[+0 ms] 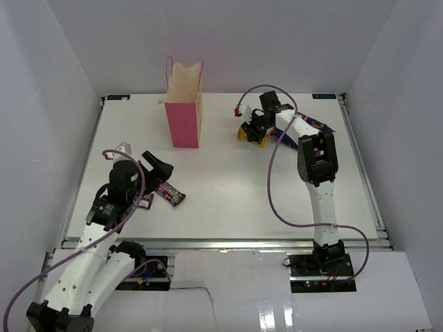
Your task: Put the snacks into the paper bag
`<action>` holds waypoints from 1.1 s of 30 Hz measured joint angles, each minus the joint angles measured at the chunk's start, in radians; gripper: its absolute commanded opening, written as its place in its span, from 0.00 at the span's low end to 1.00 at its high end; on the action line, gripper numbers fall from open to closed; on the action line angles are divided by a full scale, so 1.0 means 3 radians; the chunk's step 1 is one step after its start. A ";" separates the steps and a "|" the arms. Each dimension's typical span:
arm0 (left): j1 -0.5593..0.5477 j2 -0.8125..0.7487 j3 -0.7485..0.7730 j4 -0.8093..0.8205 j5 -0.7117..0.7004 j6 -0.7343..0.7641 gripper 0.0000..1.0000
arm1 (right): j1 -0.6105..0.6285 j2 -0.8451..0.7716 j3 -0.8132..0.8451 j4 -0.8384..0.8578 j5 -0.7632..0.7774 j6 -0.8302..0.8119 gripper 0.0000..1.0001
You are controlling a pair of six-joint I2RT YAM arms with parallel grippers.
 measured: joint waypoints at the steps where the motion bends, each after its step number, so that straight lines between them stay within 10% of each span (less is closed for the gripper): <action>1: 0.0000 0.0018 -0.0006 0.0000 0.0010 -0.0014 0.97 | 0.0000 0.0000 -0.0008 0.0005 -0.0020 0.0014 0.28; 14: 0.0000 -0.0168 -0.0392 -0.0008 0.0027 -0.0237 0.97 | 0.0155 -0.1071 -0.0474 -0.0128 -0.0891 0.0614 0.08; 20: 0.0000 -0.0161 -0.0412 0.0001 0.0027 -0.0249 0.97 | 0.0782 -0.1806 -0.0435 0.0651 -0.1136 0.1620 0.08; 33: 0.0000 -0.0306 -0.0657 0.0024 0.0114 -0.0397 0.95 | 0.1504 -0.0752 0.0788 0.2382 0.1141 0.3044 0.16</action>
